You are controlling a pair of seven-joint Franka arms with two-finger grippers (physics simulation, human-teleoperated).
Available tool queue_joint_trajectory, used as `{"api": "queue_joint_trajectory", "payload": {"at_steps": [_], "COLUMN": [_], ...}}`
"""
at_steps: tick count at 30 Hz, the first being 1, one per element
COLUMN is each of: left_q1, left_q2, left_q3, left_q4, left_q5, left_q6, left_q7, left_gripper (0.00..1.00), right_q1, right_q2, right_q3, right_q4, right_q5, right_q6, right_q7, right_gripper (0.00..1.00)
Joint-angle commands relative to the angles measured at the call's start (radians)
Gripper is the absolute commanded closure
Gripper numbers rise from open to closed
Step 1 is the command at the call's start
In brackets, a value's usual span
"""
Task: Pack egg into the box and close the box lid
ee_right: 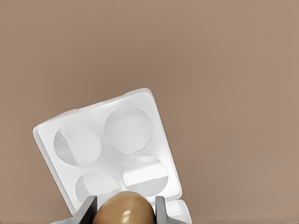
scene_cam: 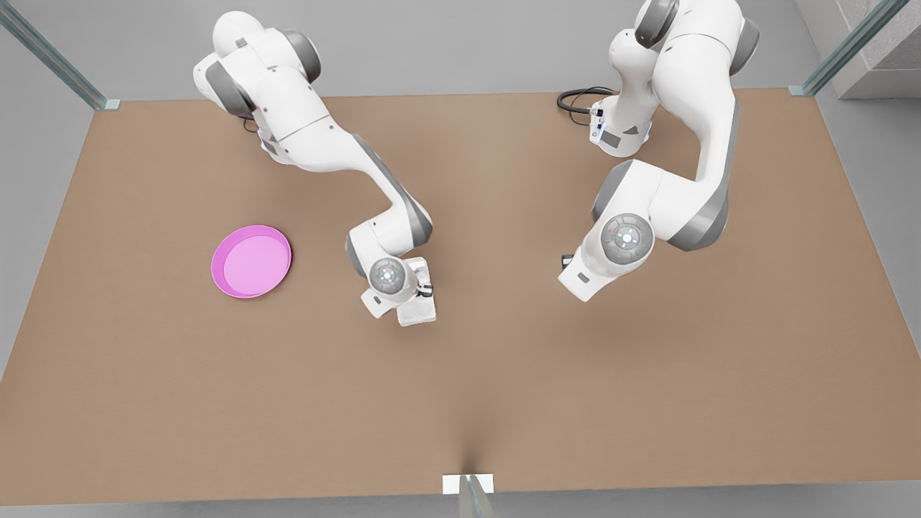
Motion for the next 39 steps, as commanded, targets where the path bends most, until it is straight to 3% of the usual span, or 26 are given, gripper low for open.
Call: {"api": "queue_joint_trajectory", "payload": {"at_steps": [1, 7, 9, 10, 14, 18, 19, 20, 21, 23, 27, 32, 35, 39], "left_q1": [-0.003, -0.036, -0.047, -0.087, -0.365, -0.421, -0.421, -0.424, -0.483, -0.478, -0.51, -0.543, -0.644, -0.665], "left_q2": [-0.002, -0.018, -0.053, -0.047, 0.057, 0.269, 0.289, 0.341, 0.389, 0.409, 0.421, 0.439, 0.459, 0.542], "left_q3": [0.0, -0.014, -0.172, -0.229, -0.22, -0.215, -0.215, -0.2, -0.112, -0.092, -0.072, -0.065, -0.062, -0.06], "left_q4": [0.0, 0.004, 0.014, 0.013, 0.014, 0.02, 0.027, 0.086, 0.168, 0.227, 0.24, 0.251, 0.235, 0.243], "left_q5": [0.0, -0.007, -0.012, -0.012, 0.016, 0.197, 0.212, 0.214, 0.21, 0.206, 0.206, 0.198, 0.201, 0.212], "left_q6": [-0.004, -0.025, -0.087, -0.055, 0.211, 0.481, 0.531, 0.567, 0.628, 0.722, 0.74, 0.749, 0.739, 0.778], "left_q7": [-0.005, -0.097, -0.353, -0.508, -0.928, -1.052, -1.072, -1.074, -1.108, -1.132, -1.181, -1.183, -1.2, -1.184], "left_gripper": [0.79, 0.79, 0.79, 0.79, 0.79, 0.79, 0.79, 0.79, 0.79, 0.79, 0.79, 0.79, 0.79, 0.79], "right_q1": [0.005, -0.056, -0.162, -0.237, -0.547, -0.601, -0.706, -0.783, -0.77, -0.693, -0.691, -0.69, -0.69, -0.727], "right_q2": [0.003, -0.02, -0.136, -0.216, -0.46, -0.678, -0.715, -0.718, -0.733, -0.748, -0.679, -0.644, -0.641, -0.614], "right_q3": [0.0, 0.009, 0.01, 0.009, 0.001, 0.004, 0.091, 0.198, 0.162, 0.069, 0.075, 0.265, 0.308, 0.294], "right_q4": [0.003, 0.003, -0.127, -0.222, -0.256, -0.156, -0.147, -0.08, -0.064, -0.021, 0.026, -0.024, -0.029, -0.017], "right_q5": [-0.003, -0.015, -0.018, -0.03, -0.239, -0.253, -0.251, -0.253, -0.221, -0.188, -0.178, -0.17, -0.174, -0.187], "right_q6": [-0.003, -0.012, -0.05, -0.056, -0.269, -0.449, -0.469, -0.525, -0.532, -0.51, -0.51, -0.444, -0.426, -0.428], "right_q7": [0.127, 0.118, -0.048, -0.175, -0.684, -0.74, -0.741, -0.741, -0.743, -0.747, -0.775, -0.773, -0.769, -0.763], "right_gripper": [0.0, 0.0, 0.0, 0.0, 0.0, 0.0, 0.0, 0.0, 0.0, 0.0, 0.0, 0.0, 0.0, 0.0]}}
